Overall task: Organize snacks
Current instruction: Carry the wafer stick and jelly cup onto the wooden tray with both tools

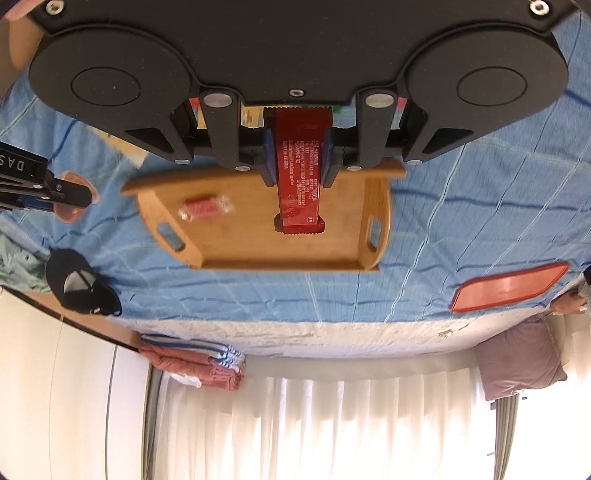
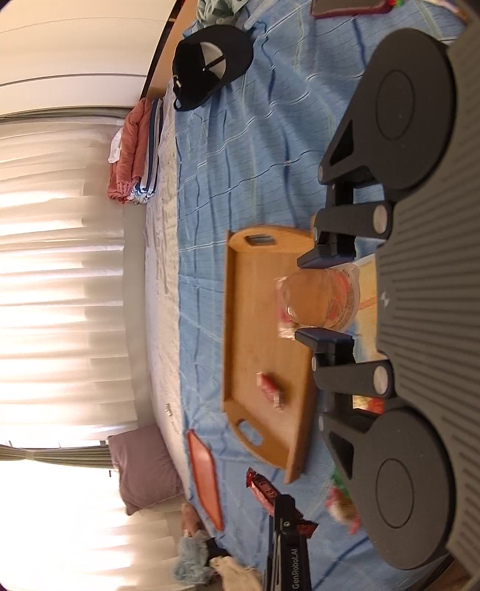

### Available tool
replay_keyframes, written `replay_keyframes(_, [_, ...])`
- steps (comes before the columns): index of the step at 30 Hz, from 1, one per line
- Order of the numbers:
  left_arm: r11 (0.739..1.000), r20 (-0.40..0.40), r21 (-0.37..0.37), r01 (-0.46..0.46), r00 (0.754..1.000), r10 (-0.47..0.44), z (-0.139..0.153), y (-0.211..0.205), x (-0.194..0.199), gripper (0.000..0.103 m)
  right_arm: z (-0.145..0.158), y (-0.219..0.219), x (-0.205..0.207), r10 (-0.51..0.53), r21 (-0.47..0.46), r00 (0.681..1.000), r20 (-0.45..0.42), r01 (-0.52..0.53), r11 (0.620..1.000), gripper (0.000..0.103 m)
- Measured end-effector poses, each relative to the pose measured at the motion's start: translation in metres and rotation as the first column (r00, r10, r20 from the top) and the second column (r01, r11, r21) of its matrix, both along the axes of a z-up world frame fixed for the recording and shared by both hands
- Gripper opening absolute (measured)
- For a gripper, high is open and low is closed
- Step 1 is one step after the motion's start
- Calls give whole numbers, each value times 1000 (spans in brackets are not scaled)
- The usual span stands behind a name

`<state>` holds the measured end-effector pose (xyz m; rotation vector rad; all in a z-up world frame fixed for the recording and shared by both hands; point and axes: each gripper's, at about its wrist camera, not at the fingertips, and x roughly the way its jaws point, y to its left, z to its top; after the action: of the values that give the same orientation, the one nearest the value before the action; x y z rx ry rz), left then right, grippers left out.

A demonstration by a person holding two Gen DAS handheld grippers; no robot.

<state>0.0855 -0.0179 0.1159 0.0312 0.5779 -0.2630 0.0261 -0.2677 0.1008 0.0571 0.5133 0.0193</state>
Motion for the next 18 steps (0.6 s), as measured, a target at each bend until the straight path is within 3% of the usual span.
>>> replay_keyframes(11, [999, 7, -36, 20, 1000, -19, 31, -12, 67, 24, 31, -4, 68, 21, 36, 1000, -7, -20, 999, 38])
replay_keyframes(14, [1000, 6, -16, 25, 1000, -25, 29, -19, 90, 24, 33, -9, 95, 20, 66, 999, -44, -18, 998, 38])
replay_keyframes(18, [999, -30, -43, 28, 999, -29, 22, -23, 127, 24, 26, -18, 134, 16, 124, 994, -108, -2, 992, 38])
